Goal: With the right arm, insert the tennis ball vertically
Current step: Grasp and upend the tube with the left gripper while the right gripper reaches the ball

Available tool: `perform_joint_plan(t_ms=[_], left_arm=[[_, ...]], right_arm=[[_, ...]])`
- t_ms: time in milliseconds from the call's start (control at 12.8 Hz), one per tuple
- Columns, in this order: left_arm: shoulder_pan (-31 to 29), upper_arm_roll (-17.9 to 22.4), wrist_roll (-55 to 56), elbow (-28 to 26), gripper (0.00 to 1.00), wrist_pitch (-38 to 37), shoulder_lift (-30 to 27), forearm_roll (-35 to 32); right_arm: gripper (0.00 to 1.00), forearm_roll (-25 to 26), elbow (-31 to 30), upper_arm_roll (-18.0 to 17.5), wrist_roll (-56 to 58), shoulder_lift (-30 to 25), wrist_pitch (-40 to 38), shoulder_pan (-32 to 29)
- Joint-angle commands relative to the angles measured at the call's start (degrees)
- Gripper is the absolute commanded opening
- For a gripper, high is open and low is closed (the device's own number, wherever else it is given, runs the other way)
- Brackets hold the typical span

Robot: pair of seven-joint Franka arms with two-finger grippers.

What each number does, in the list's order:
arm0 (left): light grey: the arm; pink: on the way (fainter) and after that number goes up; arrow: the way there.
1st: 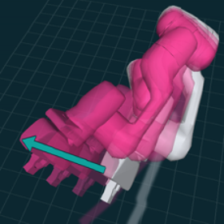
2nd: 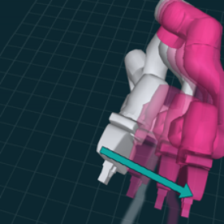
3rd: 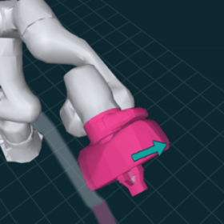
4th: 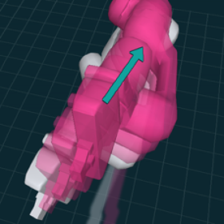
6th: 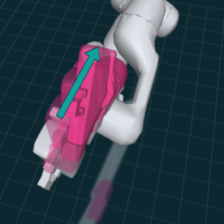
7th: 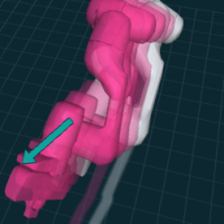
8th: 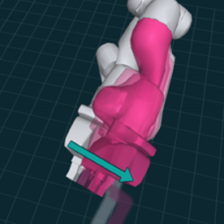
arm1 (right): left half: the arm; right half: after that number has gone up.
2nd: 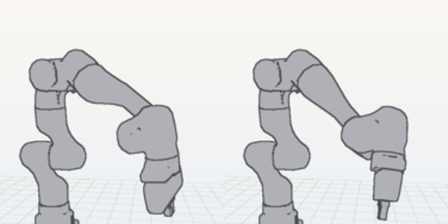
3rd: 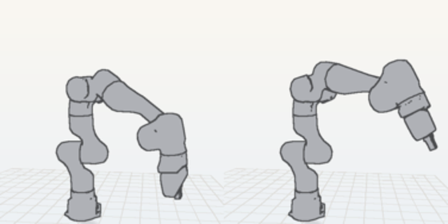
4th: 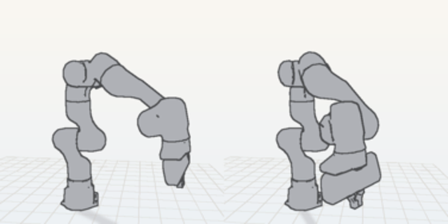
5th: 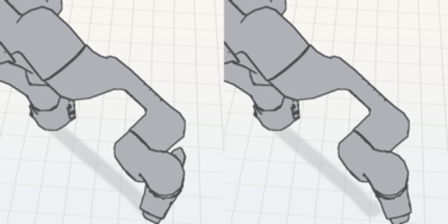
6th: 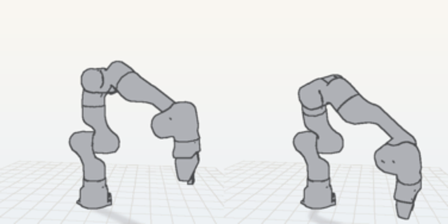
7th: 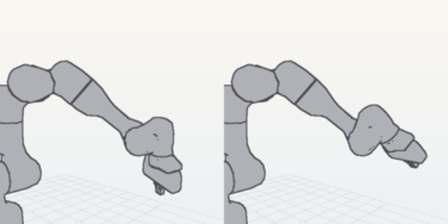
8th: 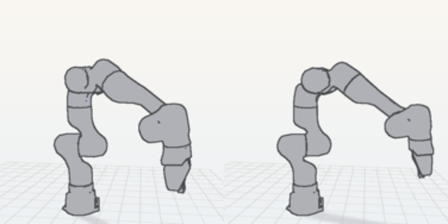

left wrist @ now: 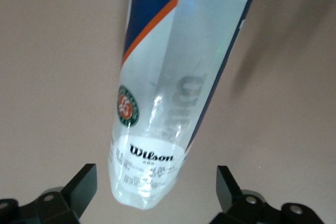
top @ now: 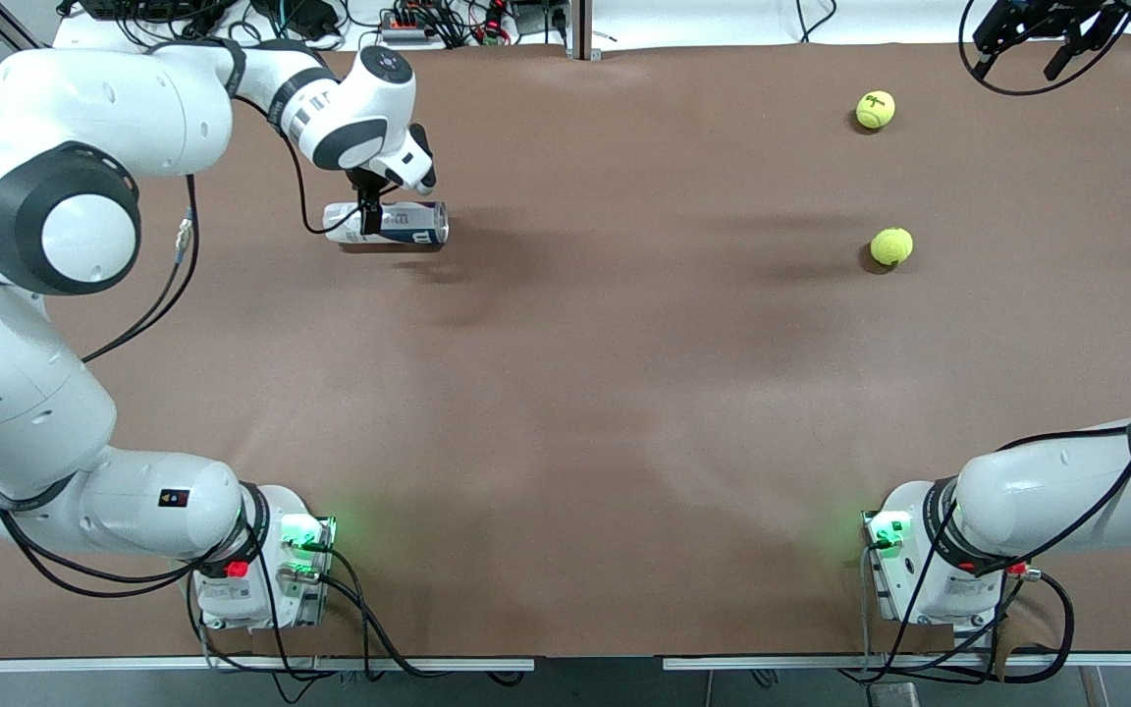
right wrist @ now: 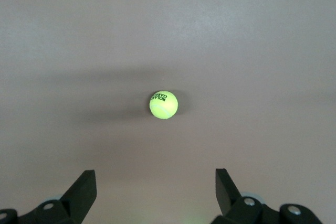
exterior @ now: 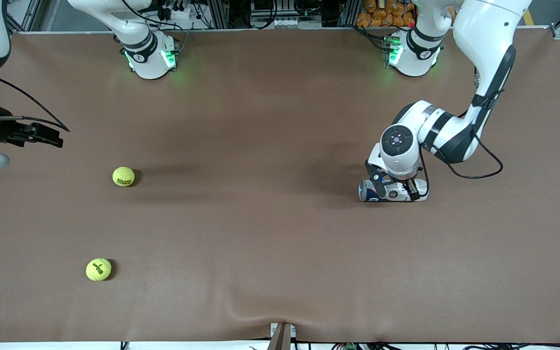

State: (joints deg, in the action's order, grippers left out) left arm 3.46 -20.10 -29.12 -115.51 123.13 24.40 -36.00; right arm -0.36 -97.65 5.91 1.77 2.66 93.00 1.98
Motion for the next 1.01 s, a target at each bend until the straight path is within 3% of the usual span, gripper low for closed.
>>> perform_joint_plan(t_ms=[0,234,390,624,936], left_arm=[[0.23,-0.2,-1.37,1.6,1.0,0.71,1.96,-2.94],[1.29,-0.2,-2.69,3.1,1.0,0.88,3.8,-5.14],[1.38,-0.2,-2.69,3.54,1.0,0.88,5.03,-7.15],[1.38,-0.2,-2.61,3.54,1.0,0.88,6.09,-9.35],[1.29,-0.2,-2.61,3.54,1.0,1.94,7.15,-10.32]], right_arm=[[1.0,0.18,-6.73,-0.46,0.25,-1.43,7.07,-0.31],[1.0,0.18,-11.14,-0.46,0.25,-0.65,12.36,-0.75],[1.0,0.18,-13.08,-0.46,0.25,2.77,16.23,-0.84],[1.0,0.1,-13.53,-0.46,0.16,8.66,19.92,-0.84],[1.0,-0.26,-13.79,-0.46,0.16,10.34,20.2,-0.14]])
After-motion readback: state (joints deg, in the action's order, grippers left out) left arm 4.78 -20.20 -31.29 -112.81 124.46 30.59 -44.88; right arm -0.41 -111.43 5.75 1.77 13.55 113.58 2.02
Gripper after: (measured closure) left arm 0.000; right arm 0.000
